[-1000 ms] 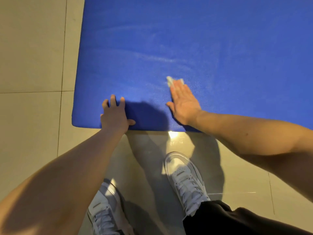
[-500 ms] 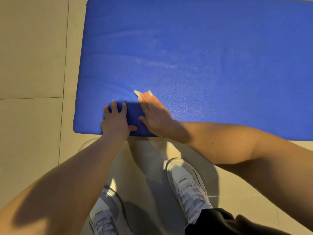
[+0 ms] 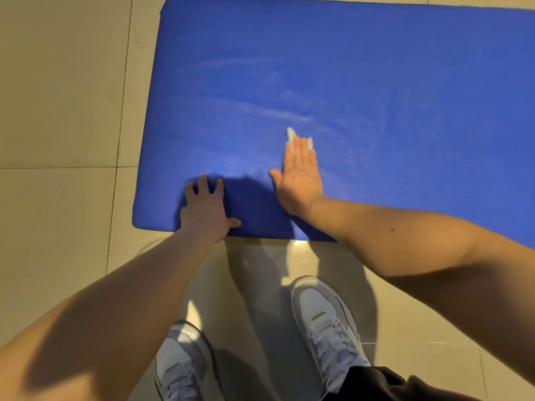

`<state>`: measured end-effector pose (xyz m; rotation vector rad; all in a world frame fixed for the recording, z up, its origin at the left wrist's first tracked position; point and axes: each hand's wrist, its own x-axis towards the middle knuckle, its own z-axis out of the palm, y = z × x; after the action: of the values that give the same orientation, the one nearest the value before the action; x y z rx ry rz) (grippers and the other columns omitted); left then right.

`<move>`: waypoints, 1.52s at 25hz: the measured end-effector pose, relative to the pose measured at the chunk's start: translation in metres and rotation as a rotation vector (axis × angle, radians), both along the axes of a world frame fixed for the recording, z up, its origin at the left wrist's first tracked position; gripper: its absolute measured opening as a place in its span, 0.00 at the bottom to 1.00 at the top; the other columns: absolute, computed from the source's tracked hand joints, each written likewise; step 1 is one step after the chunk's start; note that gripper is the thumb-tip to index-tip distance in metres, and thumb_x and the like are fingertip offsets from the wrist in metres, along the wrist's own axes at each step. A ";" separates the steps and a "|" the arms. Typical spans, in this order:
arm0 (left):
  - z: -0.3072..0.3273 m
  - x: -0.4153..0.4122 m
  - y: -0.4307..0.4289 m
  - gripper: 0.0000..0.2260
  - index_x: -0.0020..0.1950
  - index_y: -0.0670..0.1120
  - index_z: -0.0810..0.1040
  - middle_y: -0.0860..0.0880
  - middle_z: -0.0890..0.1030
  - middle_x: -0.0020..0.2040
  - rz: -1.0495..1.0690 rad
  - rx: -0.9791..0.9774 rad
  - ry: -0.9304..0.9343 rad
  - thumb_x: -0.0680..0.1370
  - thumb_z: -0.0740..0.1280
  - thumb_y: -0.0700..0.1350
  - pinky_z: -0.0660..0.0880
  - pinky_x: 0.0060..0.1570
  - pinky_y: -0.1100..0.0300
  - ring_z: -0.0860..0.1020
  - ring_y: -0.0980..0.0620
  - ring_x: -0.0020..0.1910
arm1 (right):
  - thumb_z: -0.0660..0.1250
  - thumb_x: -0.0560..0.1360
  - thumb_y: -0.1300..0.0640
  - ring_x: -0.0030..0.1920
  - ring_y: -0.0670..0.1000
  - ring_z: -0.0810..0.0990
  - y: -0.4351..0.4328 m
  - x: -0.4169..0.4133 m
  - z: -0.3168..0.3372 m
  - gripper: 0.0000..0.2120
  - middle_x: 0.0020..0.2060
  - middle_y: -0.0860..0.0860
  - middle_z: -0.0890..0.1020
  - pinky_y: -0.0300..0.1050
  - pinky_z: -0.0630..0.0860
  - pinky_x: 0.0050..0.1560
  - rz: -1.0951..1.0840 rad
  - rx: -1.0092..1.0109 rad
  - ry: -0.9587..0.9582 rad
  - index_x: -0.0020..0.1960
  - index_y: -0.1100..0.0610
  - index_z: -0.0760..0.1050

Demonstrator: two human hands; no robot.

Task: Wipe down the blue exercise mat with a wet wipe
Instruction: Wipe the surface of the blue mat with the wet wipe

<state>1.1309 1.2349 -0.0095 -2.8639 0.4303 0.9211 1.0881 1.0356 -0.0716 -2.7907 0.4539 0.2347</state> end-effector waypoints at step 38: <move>-0.014 0.071 -0.040 0.45 0.81 0.53 0.52 0.47 0.47 0.82 0.005 -0.065 -0.052 0.73 0.73 0.63 0.71 0.65 0.37 0.46 0.40 0.80 | 0.59 0.79 0.46 0.79 0.62 0.43 -0.013 0.072 0.003 0.39 0.81 0.54 0.46 0.57 0.43 0.79 0.037 0.079 -0.020 0.80 0.64 0.45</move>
<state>1.2014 1.1954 -0.0238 -2.9412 0.4561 0.8472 1.1604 1.0228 -0.0685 -2.7232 0.3807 0.2276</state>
